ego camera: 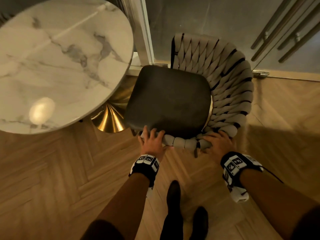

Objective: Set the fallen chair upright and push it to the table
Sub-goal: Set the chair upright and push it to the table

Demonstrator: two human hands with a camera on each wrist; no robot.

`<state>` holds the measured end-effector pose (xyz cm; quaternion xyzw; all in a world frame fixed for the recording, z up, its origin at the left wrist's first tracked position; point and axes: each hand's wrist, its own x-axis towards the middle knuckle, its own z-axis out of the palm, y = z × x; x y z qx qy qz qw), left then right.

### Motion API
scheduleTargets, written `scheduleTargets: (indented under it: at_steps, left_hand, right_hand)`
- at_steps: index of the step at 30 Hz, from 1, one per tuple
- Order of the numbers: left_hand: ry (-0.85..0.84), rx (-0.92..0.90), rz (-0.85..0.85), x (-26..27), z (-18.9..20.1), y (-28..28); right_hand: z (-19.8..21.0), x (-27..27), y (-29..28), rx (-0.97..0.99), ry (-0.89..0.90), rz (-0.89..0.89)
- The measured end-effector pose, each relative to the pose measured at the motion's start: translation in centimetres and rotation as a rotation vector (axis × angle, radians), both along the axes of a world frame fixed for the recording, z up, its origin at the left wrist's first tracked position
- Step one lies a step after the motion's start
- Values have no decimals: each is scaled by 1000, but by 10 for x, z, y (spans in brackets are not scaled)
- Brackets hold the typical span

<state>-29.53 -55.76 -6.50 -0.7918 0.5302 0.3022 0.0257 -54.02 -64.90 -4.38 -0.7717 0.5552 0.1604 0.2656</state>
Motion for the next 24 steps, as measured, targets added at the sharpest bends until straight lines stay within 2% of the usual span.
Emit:
scheduleTargets:
  at_steps: [11, 24]
  left_hand:
    - [2, -53, 41, 40, -3, -49]
    - [19, -35, 77, 34, 5, -52]
  right_hand:
    - [-8, 38, -50, -71, -41, 20]
    - [-2, 39, -64, -53, -25, 71]
